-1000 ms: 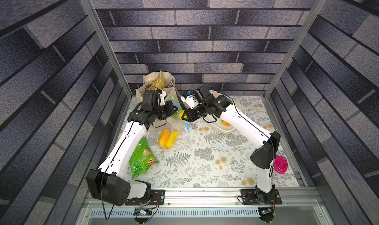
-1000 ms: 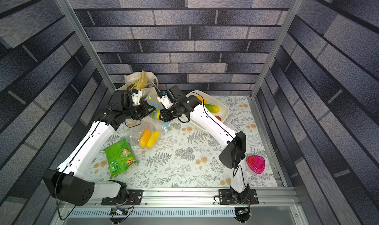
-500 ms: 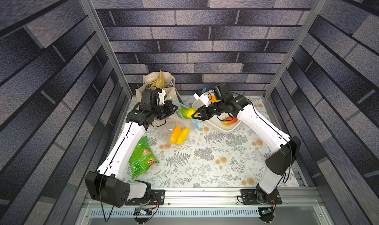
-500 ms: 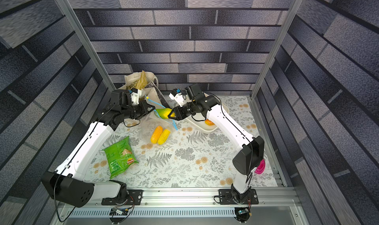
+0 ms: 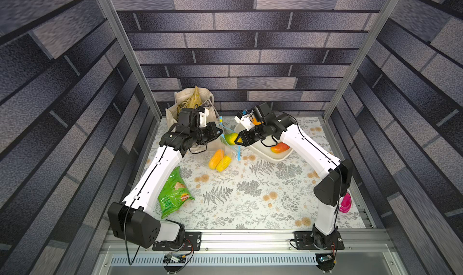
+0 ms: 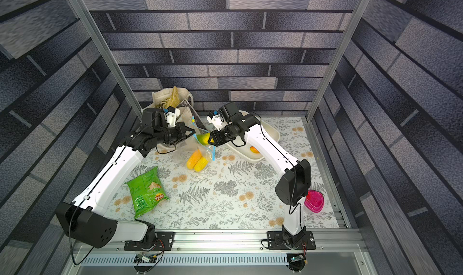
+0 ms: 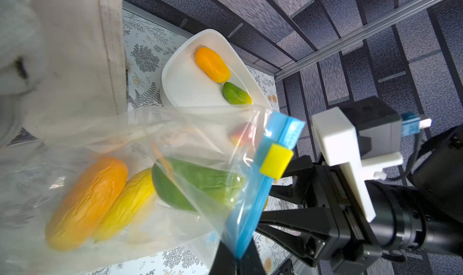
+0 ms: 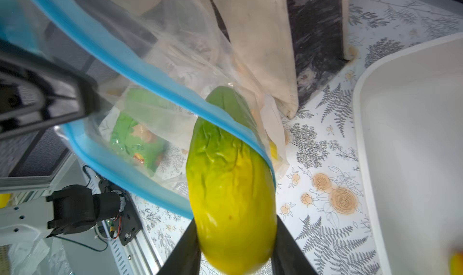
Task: Place the mango in a zip-top bag and seal the zipper
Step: Adjust the mango in the zipper food storage bag.
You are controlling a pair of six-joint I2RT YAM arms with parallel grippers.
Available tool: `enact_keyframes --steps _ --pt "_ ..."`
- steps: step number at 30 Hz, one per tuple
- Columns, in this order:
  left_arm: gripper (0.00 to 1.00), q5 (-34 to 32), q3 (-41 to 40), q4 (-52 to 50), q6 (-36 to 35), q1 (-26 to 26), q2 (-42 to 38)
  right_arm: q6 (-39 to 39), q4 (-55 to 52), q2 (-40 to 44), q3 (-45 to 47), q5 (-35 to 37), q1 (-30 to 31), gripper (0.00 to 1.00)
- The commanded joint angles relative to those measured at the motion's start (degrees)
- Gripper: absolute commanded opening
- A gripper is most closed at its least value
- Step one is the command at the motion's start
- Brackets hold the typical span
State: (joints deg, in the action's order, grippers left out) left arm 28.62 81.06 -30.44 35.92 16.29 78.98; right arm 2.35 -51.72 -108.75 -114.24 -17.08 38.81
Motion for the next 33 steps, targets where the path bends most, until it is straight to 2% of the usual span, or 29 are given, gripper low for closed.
enact_keyframes --steps 1,2,4,5,7,9,11,14,19,22,26,29,33 --pt "0.00 1.4 1.2 0.8 -2.3 0.4 0.4 1.9 2.8 1.3 -0.5 -0.2 1.5 0.37" --pt "0.00 1.4 1.2 0.8 -2.3 0.3 0.5 1.2 4.3 1.2 -0.1 -4.9 2.1 0.45" --pt "0.00 1.4 1.2 0.9 -2.2 0.3 0.6 0.5 5.3 0.6 0.1 -8.3 2.7 0.52" --pt "0.00 1.5 1.2 1.0 -2.2 0.3 0.6 0.6 5.1 0.1 -0.2 -7.5 2.7 0.58" --pt "0.00 1.5 1.3 0.8 -2.2 0.2 0.5 0.6 4.4 -0.7 -0.5 -4.0 2.7 0.61" --pt "0.00 1.3 1.4 0.6 -2.2 0.1 0.4 1.1 4.7 -0.4 0.1 -3.2 2.3 0.70" --pt "0.00 1.3 1.5 0.4 -1.7 -0.2 0.4 2.3 7.4 2.0 2.9 -3.4 1.8 0.78" --pt "0.00 1.2 1.6 0.5 -1.1 -0.8 0.4 3.9 13.1 8.7 10.6 -1.9 0.9 0.85" --pt "0.00 1.2 1.5 0.7 -0.7 -1.5 -0.2 6.8 21.7 20.4 24.1 5.6 -1.4 0.90" --pt "0.00 1.8 2.7 0.6 -0.7 -1.7 0.1 6.8 20.3 20.6 24.6 9.8 -2.2 0.92" --pt "0.00 3.5 3.1 2.7 0.2 -1.2 -0.6 6.5 15.8 15.4 19.2 6.8 -2.7 0.83" --pt "0.00 0.1 2.4 4.0 -1.4 1.1 -2.9 7.8 19.2 14.1 19.2 -2.0 -2.6 0.82" --pt "0.00 0.5 3.6 2.4 -1.3 1.4 -1.8 7.9 22.2 12.6 19.7 -7.0 -2.3 0.80"
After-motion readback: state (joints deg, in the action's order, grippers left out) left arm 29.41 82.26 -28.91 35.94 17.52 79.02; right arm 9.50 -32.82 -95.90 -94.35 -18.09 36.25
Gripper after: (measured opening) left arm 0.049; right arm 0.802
